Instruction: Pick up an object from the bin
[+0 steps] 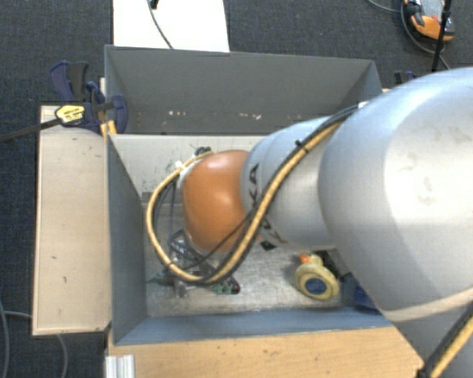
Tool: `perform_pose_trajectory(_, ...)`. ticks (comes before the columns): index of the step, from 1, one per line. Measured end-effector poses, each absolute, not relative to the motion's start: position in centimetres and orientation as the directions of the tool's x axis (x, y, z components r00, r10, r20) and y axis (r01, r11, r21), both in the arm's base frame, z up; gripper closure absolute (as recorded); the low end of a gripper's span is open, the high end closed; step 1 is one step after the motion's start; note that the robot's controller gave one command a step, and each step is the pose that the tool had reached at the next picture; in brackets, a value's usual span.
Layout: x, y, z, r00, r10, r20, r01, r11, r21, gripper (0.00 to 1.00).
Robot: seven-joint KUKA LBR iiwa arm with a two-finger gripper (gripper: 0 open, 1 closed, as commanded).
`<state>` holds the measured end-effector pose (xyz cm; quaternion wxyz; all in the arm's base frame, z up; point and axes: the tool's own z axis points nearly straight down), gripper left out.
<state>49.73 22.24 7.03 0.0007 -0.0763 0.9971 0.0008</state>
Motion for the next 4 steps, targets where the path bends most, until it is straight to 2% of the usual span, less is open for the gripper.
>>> perform_pose_trajectory(1,49.7,22.2,7.0,-0.989,-0.151,-0.001,-0.151,0.989,0.002,1.0)
perform_pose_trajectory(2,51.5,22.0,7.0,-0.974,-0.226,0.001,-0.226,0.974,0.002,1.0)
perform_pose_trajectory(3,53.4,22.5,7.1,-0.929,-0.37,-0.007,-0.37,0.929,-0.002,1.0)
perform_pose_trajectory(4,51.4,23.9,21.9,-0.946,-0.323,-0.003,-0.323,0.946,0.001,1.0)
